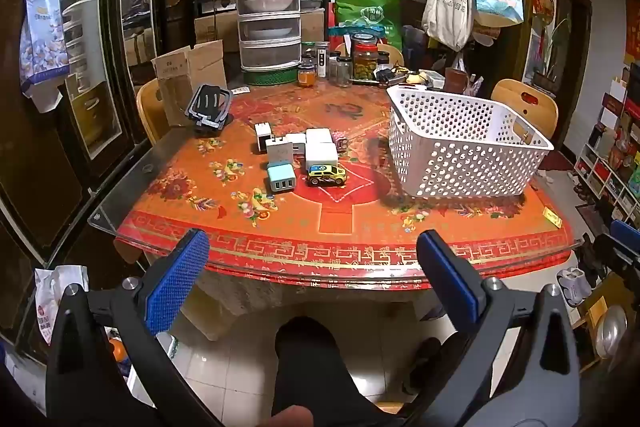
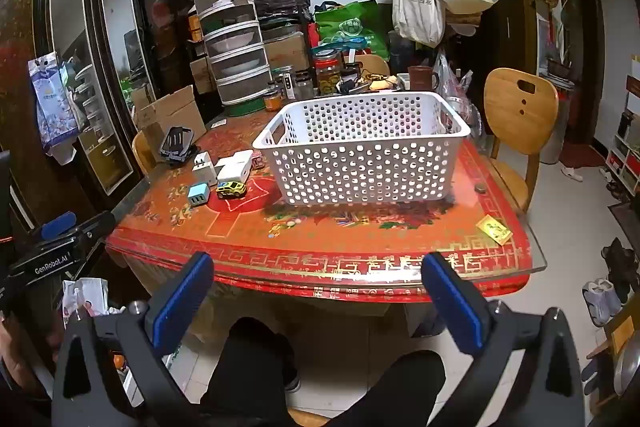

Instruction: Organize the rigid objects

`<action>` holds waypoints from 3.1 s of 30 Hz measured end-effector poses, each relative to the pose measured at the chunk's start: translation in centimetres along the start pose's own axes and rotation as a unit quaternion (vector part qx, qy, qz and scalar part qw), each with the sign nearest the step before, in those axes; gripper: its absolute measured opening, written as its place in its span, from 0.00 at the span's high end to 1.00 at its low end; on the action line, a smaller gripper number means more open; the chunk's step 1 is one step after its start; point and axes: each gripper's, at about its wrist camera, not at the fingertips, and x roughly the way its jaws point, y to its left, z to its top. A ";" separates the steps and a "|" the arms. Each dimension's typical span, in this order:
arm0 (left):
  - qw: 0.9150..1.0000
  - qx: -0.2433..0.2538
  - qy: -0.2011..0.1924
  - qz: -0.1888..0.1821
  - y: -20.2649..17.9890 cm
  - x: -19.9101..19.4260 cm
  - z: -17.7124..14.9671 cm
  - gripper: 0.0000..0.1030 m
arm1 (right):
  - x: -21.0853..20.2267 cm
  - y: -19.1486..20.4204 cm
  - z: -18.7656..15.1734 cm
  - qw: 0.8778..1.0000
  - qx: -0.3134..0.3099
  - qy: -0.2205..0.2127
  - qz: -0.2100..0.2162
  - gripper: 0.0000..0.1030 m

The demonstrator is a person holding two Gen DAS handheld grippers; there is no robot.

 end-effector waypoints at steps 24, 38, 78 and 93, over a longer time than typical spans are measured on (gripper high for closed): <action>1.000 0.001 0.002 0.001 0.5 0.2 -0.2 0.01 | -0.1 0.0 0.0 1.000 0.001 -0.002 0.003 0.00; 1.000 0.001 0.002 0.002 0.6 0.6 -0.2 0.01 | -0.1 0.1 0.0 1.000 0.001 -0.003 0.003 0.00; 1.000 -0.008 -0.014 -0.015 1.4 0.4 -0.1 0.01 | -0.1 0.2 0.4 1.000 0.001 -0.004 0.004 0.00; 0.999 -0.014 -0.028 -0.018 3.3 8.1 4.1 0.01 | 14.1 -16.6 12.5 0.992 0.117 0.044 -0.025 0.00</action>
